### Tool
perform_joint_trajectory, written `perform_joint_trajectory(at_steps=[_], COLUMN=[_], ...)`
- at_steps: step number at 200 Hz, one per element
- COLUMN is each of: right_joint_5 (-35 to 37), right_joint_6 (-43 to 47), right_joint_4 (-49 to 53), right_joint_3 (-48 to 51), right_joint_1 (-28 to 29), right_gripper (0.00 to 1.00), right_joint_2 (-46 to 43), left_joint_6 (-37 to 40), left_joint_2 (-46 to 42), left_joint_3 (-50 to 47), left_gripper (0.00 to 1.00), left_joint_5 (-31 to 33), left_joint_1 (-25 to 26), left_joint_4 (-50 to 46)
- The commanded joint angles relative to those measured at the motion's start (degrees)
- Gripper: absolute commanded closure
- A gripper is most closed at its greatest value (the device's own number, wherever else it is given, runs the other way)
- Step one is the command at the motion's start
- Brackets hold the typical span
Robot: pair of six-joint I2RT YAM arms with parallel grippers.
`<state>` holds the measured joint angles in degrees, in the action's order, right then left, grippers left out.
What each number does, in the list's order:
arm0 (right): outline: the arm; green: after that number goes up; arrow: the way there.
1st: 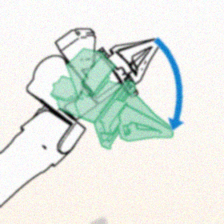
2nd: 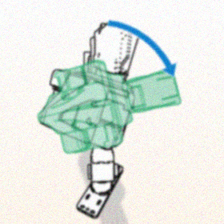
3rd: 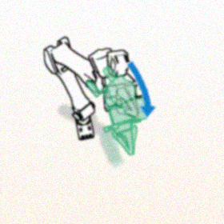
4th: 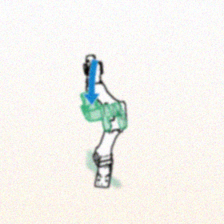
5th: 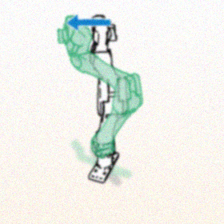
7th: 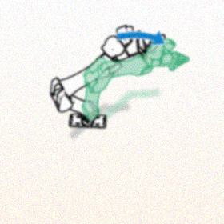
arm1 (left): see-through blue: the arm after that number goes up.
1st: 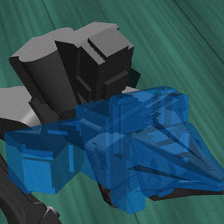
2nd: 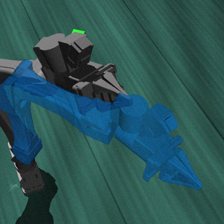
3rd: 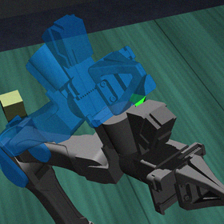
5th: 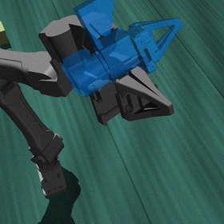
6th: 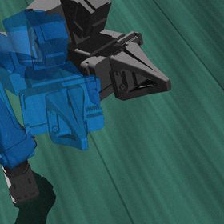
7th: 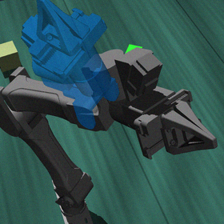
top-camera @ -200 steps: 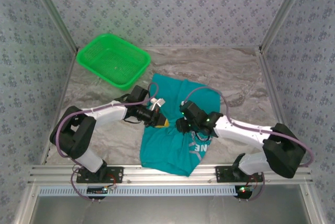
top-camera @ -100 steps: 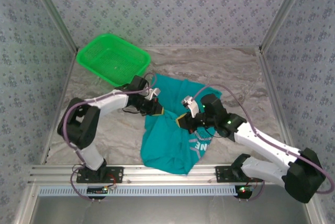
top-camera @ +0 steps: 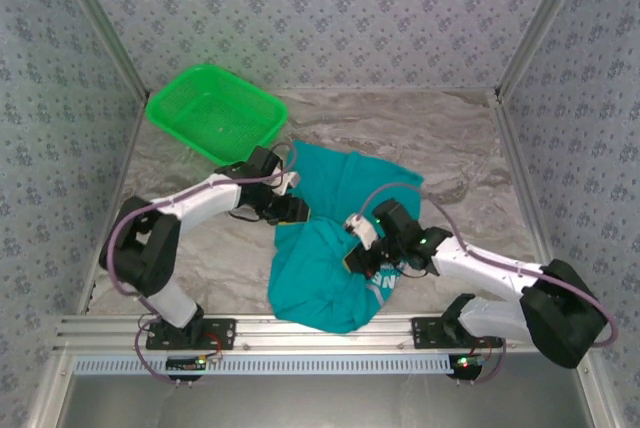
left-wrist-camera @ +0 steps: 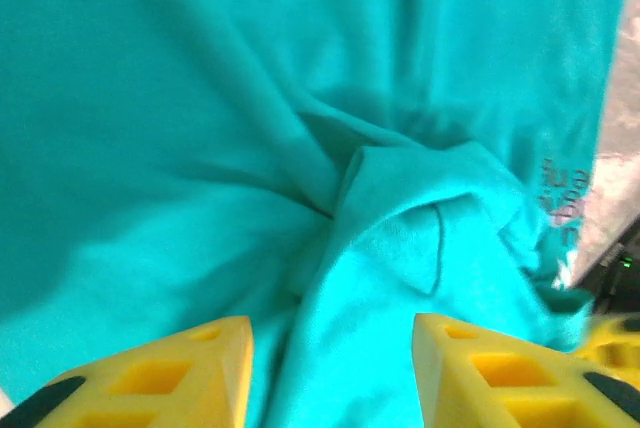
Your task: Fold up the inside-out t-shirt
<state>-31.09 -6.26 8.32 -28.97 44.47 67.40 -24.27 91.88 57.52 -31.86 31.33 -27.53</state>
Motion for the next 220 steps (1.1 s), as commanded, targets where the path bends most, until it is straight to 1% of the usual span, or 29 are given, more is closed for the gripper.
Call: perform_joint_trajectory(at_steps=[1,8,19,32,38,42,54,64,79,91,100,115,128,133,146,158,175,183,189,204,220], right_joint_5=[-6.5,-6.3,-4.1,-3.8,-3.8,-3.8,-4.8,-4.3,-3.0,-1.0,1.3,4.3,5.1,5.6,6.4,8.5,10.1,11.5,11.5,10.7,9.7], right_joint_6=[4.2,4.6,4.3,3.1,2.4,2.1,1.2,-0.3,-3.7,-6.5,-8.5,-11.3,-13.6,-14.7,-16.1,-17.3,-18.1,-18.2,-17.8,-16.8,-16.4], right_joint_4=[-0.2,0.0,0.9,0.9,1.0,1.0,1.0,1.4,2.1,3.0,3.7,3.7,2.3,1.5,-0.4,-1.3,-2.7,-2.7,-2.8,-2.0,-0.4], right_joint_3=[-0.1,-0.7,-1.7,-1.9,-1.9,-1.9,-1.5,-1.3,-1.5,-2.1,-2.6,-3.3,-3.7,-3.9,-4.5,-5.0,-5.5,-5.7,-5.9,-6.0,-4.9], right_joint_1=[5.1,6.1,5.9,3.5,2.2,1.4,-0.8,-2.5,-5.2,-6.9,-7.2,-7.3,-6.6,-6.1,-4.0,-2.3,-1.5,-1.4,-1.6,-3.4,-7.9], right_gripper=[0.97,0.94,0.89,0.78,0.70,0.68,0.65,0.63,0.62,0.61,0.59,0.59,0.60,0.62,0.65,0.66,0.69,0.73,0.82,1.00,1.00], right_joint_2=[2.1,2.7,3.3,2.8,2.0,1.4,-0.8,-2.6,-4.0,-3.7,-3.0,-0.8,1.9,2.9,5.5,7.2,9.0,9.5,9.3,7.5,3.0], left_joint_6=[-1.6,-2.0,-2.3,-2.1,-2.3,-2.4,-3.2,-3.6,-3.9,-3.9,-4.2,-5.4,-6.2,-6.5,-6.8,-6.5,-5.6,-5.2,-5.0,-4.3,-1.6], left_joint_2=[-2.7,-2.3,-1.6,0.1,1.1,1.6,3.2,3.8,4.6,5.4,6.3,8.0,9.1,9.3,9.1,8.1,6.2,5.2,4.6,2.7,0.1], left_joint_3=[-1.2,-1.1,-1.0,-0.9,-0.8,-0.7,-0.8,-0.8,-0.4,0.1,0.5,0.8,0.8,0.7,0.1,-0.5,-1.7,-2.5,-3.1,-4.9,-5.9], left_gripper=[0.52,0.52,0.52,0.52,0.53,0.53,0.54,0.54,0.54,0.54,0.54,0.58,0.63,0.68,0.85,0.92,0.97,1.00,1.00,1.00,1.00], left_joint_5=[-3.1,-4.7,-5.6,-5.5,-5.4,-5.5,-5.8,-6.0,-6.8,-6.2,-5.4,-4.3,-4.1,-4.1,-4.7,-5.4,-6.1,-7.1,-8.5,-11.7,-12.4], left_joint_1=[3.4,4.6,6.5,7.8,8.0,8.2,8.8,9.9,11.5,12.4,12.9,13.1,13.1,13.1,13.1,13.1,13.0,12.9,12.6,12.2,11.8], left_joint_4=[-1.9,-1.1,0.0,0.5,0.6,0.6,1.4,2.3,3.1,2.9,3.0,3.5,4.1,4.5,5.6,6.2,6.7,7.4,8.4,10.7,9.5])
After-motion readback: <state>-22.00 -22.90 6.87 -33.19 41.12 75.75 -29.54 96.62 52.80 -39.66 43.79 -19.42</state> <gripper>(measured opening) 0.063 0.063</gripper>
